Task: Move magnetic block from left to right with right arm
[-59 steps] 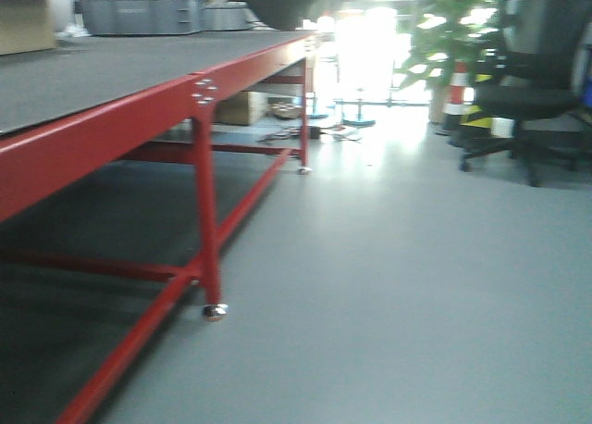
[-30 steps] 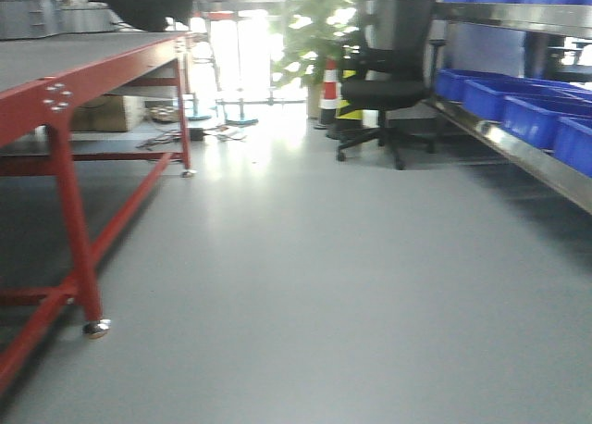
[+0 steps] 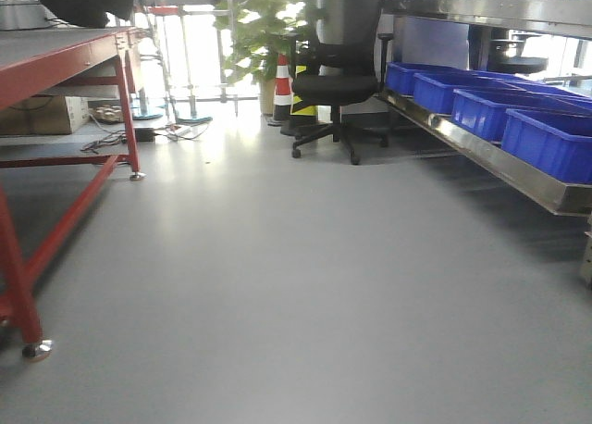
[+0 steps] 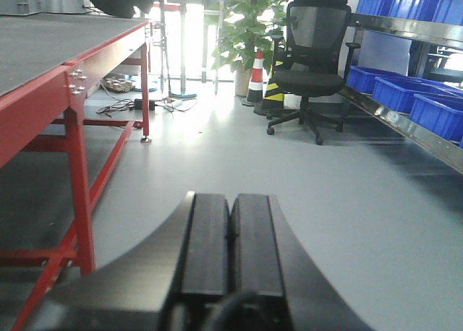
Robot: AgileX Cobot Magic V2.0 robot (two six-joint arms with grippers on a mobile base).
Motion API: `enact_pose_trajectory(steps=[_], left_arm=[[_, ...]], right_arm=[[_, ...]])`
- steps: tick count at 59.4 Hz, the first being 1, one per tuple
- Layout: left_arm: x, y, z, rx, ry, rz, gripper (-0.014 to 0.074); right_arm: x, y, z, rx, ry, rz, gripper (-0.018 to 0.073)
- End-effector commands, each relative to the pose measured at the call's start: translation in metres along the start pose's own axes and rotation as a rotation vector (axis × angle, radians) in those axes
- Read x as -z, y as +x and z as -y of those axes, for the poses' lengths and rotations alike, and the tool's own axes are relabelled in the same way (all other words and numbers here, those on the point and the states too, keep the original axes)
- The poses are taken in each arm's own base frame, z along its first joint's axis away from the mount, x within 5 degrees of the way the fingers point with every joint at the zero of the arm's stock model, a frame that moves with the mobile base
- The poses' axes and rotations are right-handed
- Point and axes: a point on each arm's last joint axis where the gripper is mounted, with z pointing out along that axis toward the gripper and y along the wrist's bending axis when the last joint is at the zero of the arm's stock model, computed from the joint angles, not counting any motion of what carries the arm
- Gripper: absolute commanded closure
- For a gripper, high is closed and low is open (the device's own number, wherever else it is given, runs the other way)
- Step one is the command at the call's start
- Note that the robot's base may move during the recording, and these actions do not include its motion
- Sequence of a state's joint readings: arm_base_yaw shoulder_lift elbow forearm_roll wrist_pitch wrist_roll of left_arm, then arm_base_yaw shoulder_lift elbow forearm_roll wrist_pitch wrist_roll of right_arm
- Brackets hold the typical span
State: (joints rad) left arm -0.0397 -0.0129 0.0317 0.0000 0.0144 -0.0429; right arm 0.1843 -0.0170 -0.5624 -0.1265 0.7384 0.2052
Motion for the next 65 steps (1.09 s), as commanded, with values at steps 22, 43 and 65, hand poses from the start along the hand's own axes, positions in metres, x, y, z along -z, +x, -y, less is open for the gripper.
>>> enact_pose_trajectory(steps=[22, 43, 65], left_arm=[[0.0013, -0.0063, 0.0007, 0.005, 0.011, 0.097, 0.0713], [0.0015, -0.0061, 0.0046, 0.012, 0.083, 0.094, 0.0713], [0.0015, -0.0061, 0.0047, 0.013, 0.085, 0.093, 0.0713]], right_arm=[[0.0075, -0.0149, -0.0011, 0.016, -0.006, 0.125, 0.0386], [0.0075, -0.0149, -0.0011, 0.016, -0.006, 0.125, 0.0386], [0.0075, -0.0149, -0.0011, 0.016, -0.006, 0.125, 0.0386]])
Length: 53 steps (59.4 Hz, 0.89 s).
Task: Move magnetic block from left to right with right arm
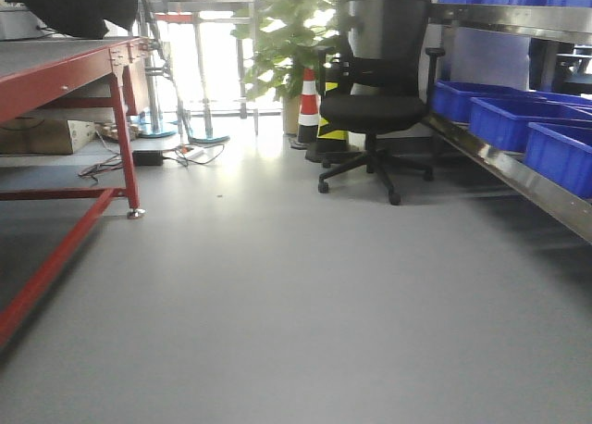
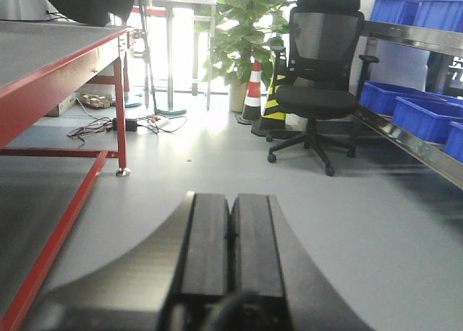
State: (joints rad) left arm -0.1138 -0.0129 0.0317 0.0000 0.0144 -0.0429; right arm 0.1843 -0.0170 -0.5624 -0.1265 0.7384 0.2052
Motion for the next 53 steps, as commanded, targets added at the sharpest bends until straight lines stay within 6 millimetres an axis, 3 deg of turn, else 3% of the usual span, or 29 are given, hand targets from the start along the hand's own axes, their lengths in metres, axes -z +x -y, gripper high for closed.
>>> enact_pose_trajectory(steps=[1, 53], left_arm=[[0.0013, -0.0063, 0.0007, 0.005, 0.011, 0.097, 0.0713], [0.0015, -0.0064, -0.0031, -0.002, -0.057, 0.1, 0.0713]], right_arm=[[0.0075, -0.0149, -0.0011, 0.016, -0.006, 0.125, 0.0386], [0.0075, -0.0149, -0.0011, 0.016, -0.006, 0.125, 0.0386]])
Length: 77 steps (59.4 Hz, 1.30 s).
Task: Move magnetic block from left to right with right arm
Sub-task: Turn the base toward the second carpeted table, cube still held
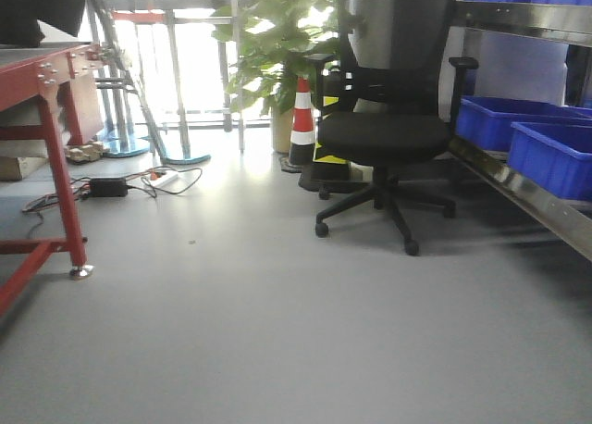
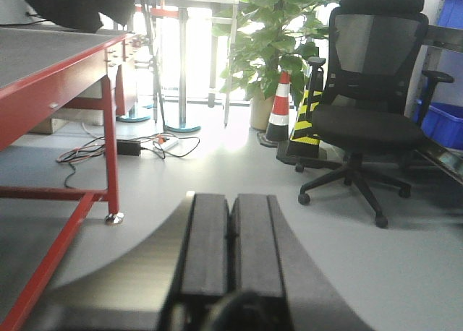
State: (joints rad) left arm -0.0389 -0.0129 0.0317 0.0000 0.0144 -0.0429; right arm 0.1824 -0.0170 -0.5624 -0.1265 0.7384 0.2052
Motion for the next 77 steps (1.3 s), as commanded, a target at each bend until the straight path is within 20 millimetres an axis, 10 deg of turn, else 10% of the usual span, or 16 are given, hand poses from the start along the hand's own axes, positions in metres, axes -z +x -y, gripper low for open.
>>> enact_pose_trajectory(steps=[1, 77], left_arm=[[0.0014, -0.0062, 0.0011, 0.006, 0.02, 0.096, 0.0713], [0.001, -0.006, 0.0019, 0.007, 0.034, 0.092, 0.0713]], right_arm=[[0.0075, -0.0149, -0.0011, 0.016, -0.008, 0.125, 0.0386], [0.0072, -0.0141, -0.001, 0.016, -0.007, 0.118, 0.0386]])
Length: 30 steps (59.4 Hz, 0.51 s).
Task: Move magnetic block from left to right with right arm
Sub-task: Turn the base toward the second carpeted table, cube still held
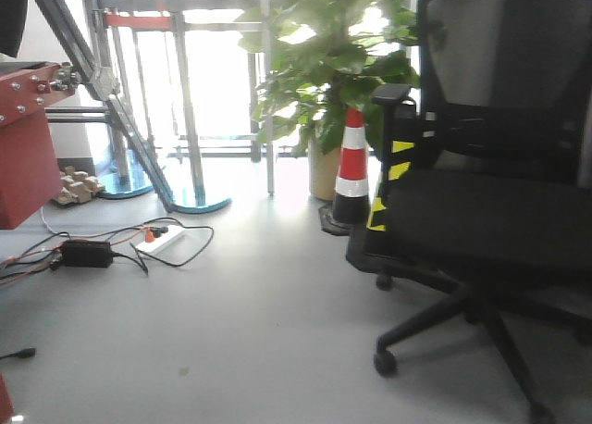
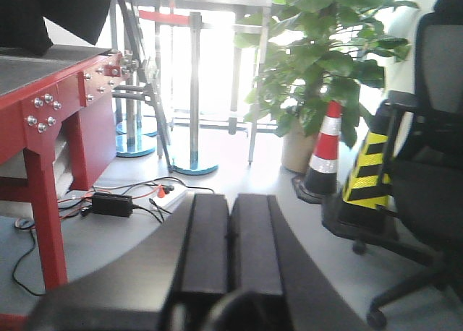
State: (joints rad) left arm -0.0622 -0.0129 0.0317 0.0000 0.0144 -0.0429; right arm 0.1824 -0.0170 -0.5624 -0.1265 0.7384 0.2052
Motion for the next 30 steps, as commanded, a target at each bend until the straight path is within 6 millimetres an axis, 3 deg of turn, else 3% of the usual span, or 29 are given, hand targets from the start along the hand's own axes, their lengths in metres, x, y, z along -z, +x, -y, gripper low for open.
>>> enact_pose_trajectory(steps=[1, 30], left_arm=[[0.001, -0.006, 0.0006, 0.005, 0.011, 0.093, 0.0713], [0.001, -0.006, 0.0006, 0.005, 0.011, 0.093, 0.0713]], right_arm=[[0.0072, -0.0141, -0.001, 0.016, -0.007, 0.118, 0.0386], [0.0072, -0.0141, -0.001, 0.016, -0.007, 0.118, 0.0386]])
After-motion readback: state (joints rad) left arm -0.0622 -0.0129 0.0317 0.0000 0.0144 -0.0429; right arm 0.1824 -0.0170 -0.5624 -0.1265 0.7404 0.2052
